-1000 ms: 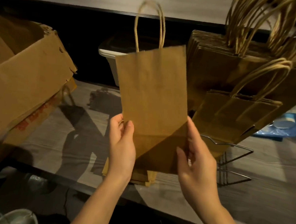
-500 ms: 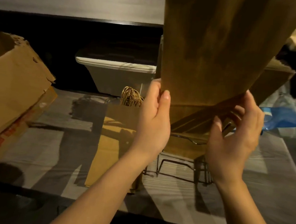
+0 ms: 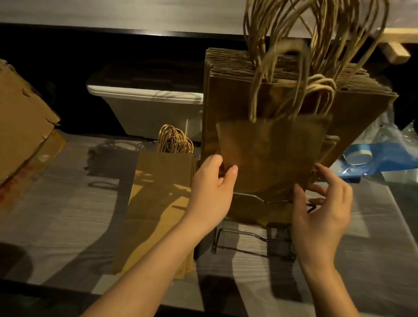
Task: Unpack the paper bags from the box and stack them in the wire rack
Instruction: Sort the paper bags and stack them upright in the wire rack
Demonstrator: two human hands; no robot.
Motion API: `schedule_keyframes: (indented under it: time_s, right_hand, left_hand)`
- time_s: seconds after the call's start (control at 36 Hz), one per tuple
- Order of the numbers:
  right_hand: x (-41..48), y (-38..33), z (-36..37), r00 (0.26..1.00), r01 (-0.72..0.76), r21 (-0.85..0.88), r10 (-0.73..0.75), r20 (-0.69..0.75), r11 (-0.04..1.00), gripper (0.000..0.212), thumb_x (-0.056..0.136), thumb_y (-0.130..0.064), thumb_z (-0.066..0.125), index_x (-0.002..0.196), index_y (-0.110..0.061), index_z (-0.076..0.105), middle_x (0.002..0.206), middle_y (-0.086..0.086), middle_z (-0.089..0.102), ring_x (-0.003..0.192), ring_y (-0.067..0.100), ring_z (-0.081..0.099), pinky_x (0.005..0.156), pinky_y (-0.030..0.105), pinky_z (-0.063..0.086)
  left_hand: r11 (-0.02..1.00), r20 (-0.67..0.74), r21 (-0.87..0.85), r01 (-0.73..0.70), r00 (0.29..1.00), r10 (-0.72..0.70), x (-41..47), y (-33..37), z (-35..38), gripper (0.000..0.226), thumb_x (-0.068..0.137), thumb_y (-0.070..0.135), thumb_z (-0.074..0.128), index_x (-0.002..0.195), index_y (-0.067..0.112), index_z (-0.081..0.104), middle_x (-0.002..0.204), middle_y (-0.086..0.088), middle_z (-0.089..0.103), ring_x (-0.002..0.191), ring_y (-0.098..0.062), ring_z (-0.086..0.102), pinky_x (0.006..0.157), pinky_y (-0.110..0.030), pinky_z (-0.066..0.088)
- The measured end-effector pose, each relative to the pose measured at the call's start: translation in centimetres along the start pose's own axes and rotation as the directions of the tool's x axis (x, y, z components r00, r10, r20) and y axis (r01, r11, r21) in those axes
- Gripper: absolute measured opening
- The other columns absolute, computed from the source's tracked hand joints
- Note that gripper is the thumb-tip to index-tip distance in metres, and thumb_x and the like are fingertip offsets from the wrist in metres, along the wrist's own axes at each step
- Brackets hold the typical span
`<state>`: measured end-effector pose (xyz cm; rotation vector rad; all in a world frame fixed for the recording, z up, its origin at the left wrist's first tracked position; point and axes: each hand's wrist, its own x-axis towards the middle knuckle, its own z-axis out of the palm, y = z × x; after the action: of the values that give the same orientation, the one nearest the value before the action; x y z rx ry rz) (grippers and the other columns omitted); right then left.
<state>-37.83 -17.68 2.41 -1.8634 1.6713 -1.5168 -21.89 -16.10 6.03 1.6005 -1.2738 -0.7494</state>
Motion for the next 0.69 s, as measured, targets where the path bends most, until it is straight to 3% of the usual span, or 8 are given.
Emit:
schedule_keyframes:
  time_s: [0.17, 0.28, 0.36, 0.44, 0.5, 0.56, 0.61, 0.69]
  right_hand:
    - [0.0, -0.2, -0.1, 0.998, -0.009, 0.002, 0.009, 0.062, 1.000, 0.051, 0.085, -0.002, 0.064, 0.132, -0.005, 0.045, 0.121, 0.014, 0.050, 0.099, 0.015, 0.053, 0.082, -0.002, 0.035]
    - [-0.2, -0.7, 0.2, 0.993, 0.061, 0.005, -0.062, 0.100, 0.998, 0.055, 0.086, -0.004, 0.061, 0.137, -0.002, 0.042, 0.121, 0.013, 0.052, 0.099, 0.010, 0.050, 0.089, 0.000, 0.034]
    - [-0.7, -1.2, 0.4, 0.981, 0.162, -0.017, -0.159, 0.113, 0.987, 0.052, 0.086, -0.007, 0.057, 0.136, 0.000, 0.043, 0.116, 0.013, 0.055, 0.100, 0.008, 0.050, 0.092, 0.011, 0.039]
    - [-1.1, -1.7, 0.6, 0.979, 0.165, 0.030, -0.167, 0.116, 0.986, 0.051, 0.086, -0.009, 0.057, 0.134, -0.003, 0.044, 0.116, 0.012, 0.055, 0.102, 0.008, 0.051, 0.092, 0.010, 0.040]
    - [-1.2, -1.8, 0.7, 0.980, 0.158, 0.063, -0.164, 0.114, 0.985, 0.049, 0.085, -0.008, 0.057, 0.133, -0.005, 0.045, 0.116, 0.011, 0.055, 0.101, 0.005, 0.050, 0.092, 0.010, 0.040]
    - [-1.2, -1.8, 0.7, 0.980, 0.160, 0.070, -0.167, 0.110, 0.985, 0.050, 0.085, -0.007, 0.057, 0.133, -0.005, 0.044, 0.118, 0.009, 0.052, 0.102, 0.003, 0.048, 0.093, 0.009, 0.039]
    - [-1.3, -1.9, 0.6, 0.986, 0.135, 0.070, -0.141, 0.091, 0.988, 0.054, 0.084, -0.006, 0.059, 0.135, -0.006, 0.041, 0.123, 0.004, 0.047, 0.108, 0.006, 0.047, 0.096, 0.012, 0.038]
    - [-0.8, -1.8, 0.6, 0.997, -0.005, 0.128, -0.006, 0.081, 0.992, 0.064, 0.085, -0.003, 0.064, 0.142, -0.008, 0.034, 0.136, 0.002, 0.039, 0.126, 0.016, 0.042, 0.106, 0.032, 0.039]
  left_hand:
    - [1.000, -0.071, 0.014, -0.022, 0.997, 0.023, -0.4, 0.2, 0.2, 0.027, 0.095, 0.018, 0.051, 0.077, 0.029, 0.034, 0.089, 0.011, 0.038, 0.077, 0.000, 0.042, 0.071, -0.013, 0.042]
    - [0.995, -0.029, 0.053, -0.087, 0.996, 0.089, -0.6, 1.5, 0.3, 0.022, 0.096, 0.019, 0.049, 0.081, 0.027, 0.036, 0.111, 0.002, 0.038, 0.094, -0.006, 0.042, 0.080, -0.007, 0.035]
    - [0.993, 0.039, 0.053, -0.107, 0.994, 0.105, -0.6, 2.3, 0.4, 0.010, 0.096, 0.024, 0.048, 0.102, 0.016, 0.047, 0.126, -0.001, 0.038, 0.117, -0.013, 0.040, 0.100, -0.022, 0.036]
    - [0.988, 0.065, 0.082, -0.134, 0.990, 0.128, -0.5, 2.6, 0.5, 0.040, 0.096, 0.028, 0.048, 0.131, 0.010, 0.043, 0.134, 0.001, 0.035, 0.125, -0.010, 0.035, 0.106, -0.023, 0.033]
    - [0.992, 0.067, 0.066, -0.106, 0.993, 0.102, -0.5, 2.7, 0.4, 0.035, 0.096, 0.027, 0.049, 0.127, 0.012, 0.045, 0.129, 0.004, 0.037, 0.120, -0.006, 0.037, 0.100, -0.014, 0.033]
    - [0.996, 0.059, 0.039, -0.076, 0.996, 0.073, -0.6, 2.2, 0.2, 0.016, 0.096, 0.024, 0.050, 0.108, 0.015, 0.046, 0.111, 0.011, 0.041, 0.104, -0.001, 0.041, 0.086, -0.005, 0.032]
    - [0.999, 0.038, 0.010, -0.046, 0.998, 0.045, -0.8, 1.7, -0.1, 0.009, 0.096, 0.022, 0.050, 0.094, 0.021, 0.041, 0.093, 0.017, 0.037, 0.084, 0.007, 0.040, 0.075, -0.005, 0.032]
    - [0.998, 0.021, -0.057, 0.012, 1.000, -0.011, -0.9, 1.1, -0.6, 0.011, 0.097, 0.022, 0.049, 0.091, 0.024, 0.039, 0.084, 0.016, 0.037, 0.074, 0.004, 0.040, 0.071, -0.011, 0.033]
